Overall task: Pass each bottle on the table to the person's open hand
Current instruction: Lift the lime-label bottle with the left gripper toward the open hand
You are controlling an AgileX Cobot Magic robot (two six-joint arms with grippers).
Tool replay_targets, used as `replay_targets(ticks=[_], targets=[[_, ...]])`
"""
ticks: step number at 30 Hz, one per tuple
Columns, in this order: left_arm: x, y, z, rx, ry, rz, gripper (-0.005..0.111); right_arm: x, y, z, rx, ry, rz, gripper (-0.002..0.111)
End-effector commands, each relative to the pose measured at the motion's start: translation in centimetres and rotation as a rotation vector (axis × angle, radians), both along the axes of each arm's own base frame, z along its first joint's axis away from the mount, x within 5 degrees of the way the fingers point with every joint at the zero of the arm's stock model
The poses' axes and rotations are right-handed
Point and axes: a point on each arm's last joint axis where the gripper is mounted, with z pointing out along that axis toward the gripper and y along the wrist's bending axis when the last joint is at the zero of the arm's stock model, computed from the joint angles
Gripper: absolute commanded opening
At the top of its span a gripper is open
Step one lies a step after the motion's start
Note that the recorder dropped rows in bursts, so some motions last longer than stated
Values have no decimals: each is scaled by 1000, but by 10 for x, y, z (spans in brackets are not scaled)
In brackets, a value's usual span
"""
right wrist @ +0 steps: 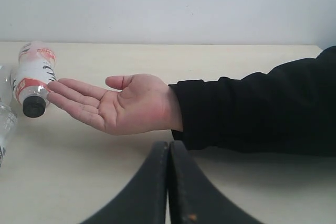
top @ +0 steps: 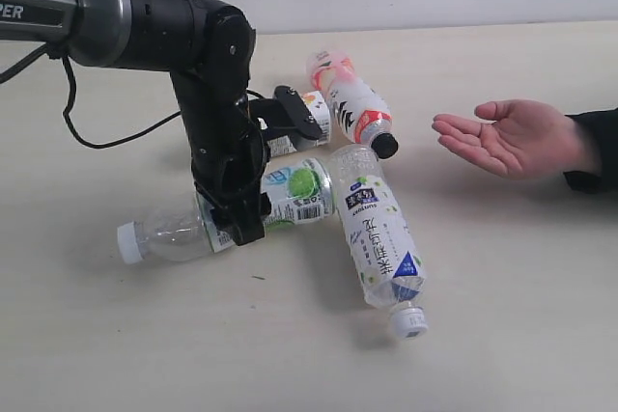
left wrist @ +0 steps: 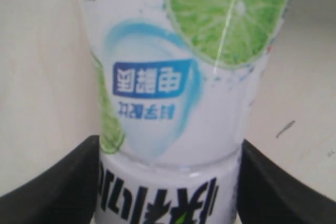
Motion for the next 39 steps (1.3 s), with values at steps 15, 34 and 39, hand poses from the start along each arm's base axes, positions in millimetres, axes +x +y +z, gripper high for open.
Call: replay_targets(ticks=[15,34,39], targets=[[-50,-16,139,-552,256,569,0,0,0,0,-3,-15,-2,0],[-24,-148,186,-804,27,922,0,0,0,0,-3,-15,-2,0],[-21,-166,171,-738,71,948,0,0,0,0,-3,-15,-2,0]])
